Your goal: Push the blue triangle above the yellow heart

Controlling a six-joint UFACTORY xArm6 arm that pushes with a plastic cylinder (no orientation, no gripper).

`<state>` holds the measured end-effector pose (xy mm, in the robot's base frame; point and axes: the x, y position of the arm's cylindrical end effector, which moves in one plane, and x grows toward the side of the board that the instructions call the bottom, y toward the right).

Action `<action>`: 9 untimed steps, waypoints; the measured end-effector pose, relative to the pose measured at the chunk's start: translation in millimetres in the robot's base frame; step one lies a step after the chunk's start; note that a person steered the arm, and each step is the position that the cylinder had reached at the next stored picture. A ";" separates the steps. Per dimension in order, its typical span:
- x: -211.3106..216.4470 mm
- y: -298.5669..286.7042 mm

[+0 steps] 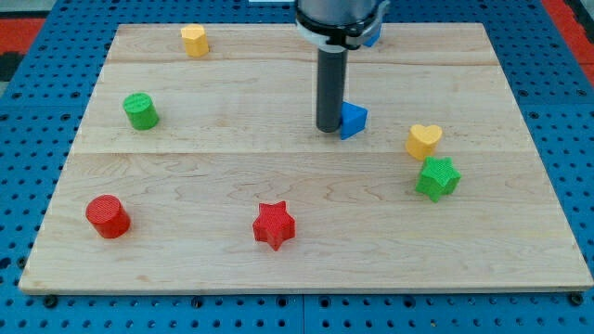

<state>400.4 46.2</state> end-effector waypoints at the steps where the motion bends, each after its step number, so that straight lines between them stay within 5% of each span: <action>1: -7.5 53.9; 6: -81.3 63.6; 7: -94.2 103.7; 9: -73.4 107.1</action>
<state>326.9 153.3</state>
